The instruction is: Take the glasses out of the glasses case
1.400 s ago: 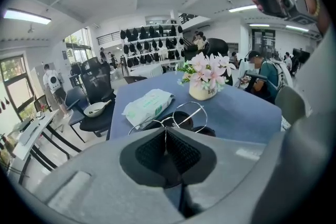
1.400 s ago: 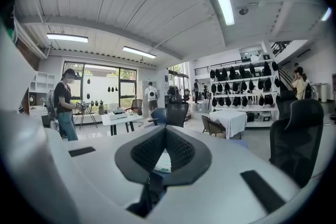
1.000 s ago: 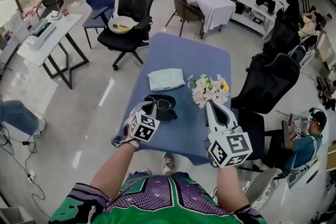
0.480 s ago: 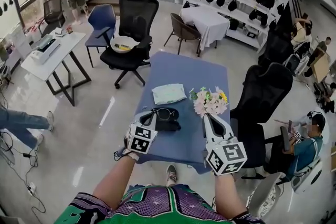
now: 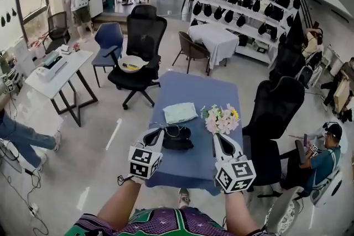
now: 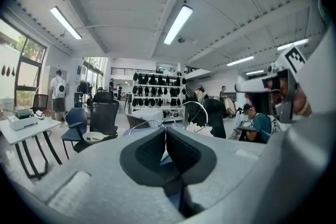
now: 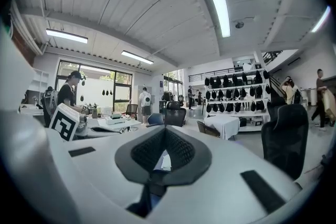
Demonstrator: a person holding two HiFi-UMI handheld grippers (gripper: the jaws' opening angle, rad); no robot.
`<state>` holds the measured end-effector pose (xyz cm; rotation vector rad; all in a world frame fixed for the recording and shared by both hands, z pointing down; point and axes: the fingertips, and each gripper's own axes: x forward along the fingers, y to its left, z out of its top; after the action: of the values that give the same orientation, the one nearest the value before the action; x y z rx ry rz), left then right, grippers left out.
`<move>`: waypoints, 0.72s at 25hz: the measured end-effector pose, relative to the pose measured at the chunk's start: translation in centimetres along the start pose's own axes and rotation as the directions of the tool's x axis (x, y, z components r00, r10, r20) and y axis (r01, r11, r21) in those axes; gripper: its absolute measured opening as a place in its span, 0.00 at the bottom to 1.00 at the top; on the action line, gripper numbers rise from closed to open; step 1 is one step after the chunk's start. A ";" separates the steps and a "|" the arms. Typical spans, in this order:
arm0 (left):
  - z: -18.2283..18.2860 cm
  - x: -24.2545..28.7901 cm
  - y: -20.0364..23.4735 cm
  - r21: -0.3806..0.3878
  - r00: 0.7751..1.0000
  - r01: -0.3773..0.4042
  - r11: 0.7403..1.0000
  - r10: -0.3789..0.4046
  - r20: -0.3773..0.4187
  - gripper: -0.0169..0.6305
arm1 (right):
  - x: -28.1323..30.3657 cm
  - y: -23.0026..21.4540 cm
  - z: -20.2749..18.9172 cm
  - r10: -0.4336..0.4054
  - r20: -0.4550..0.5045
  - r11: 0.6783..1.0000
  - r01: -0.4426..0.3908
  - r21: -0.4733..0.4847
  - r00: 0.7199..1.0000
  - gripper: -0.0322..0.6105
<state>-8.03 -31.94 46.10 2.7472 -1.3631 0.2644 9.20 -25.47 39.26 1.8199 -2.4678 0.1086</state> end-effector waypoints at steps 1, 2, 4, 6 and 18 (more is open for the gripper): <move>0.5 -0.6 -0.2 -0.008 1.000 0.006 1.000 -0.006 0.017 0.06 | -0.2 0.2 0.0 -0.002 0.001 1.000 0.002 0.000 1.000 0.05; 1.0 -1.2 -0.3 -0.009 0.999 0.009 1.000 -0.009 0.032 0.06 | -0.4 0.3 0.0 -0.003 0.002 1.000 0.003 0.001 1.000 0.05; 1.8 -2.1 -0.4 -0.009 0.998 0.013 1.000 -0.012 0.064 0.06 | -0.6 0.5 -0.2 -0.005 0.004 1.000 0.005 0.000 1.000 0.05; 2.7 -3.0 -0.4 -0.009 0.995 0.012 1.000 -0.011 0.095 0.06 | -0.9 0.7 -0.2 -0.006 0.009 1.000 0.006 -0.002 1.000 0.05; 7.9 -7.3 0.3 0.024 0.972 -0.032 0.999 0.026 0.233 0.06 | -2.9 0.3 2.2 -0.074 0.121 0.997 0.072 0.019 0.990 0.05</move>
<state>-11.63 -27.48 37.03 2.8575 -1.4616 -0.0407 9.75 -22.85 36.76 1.9765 -2.4815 0.0108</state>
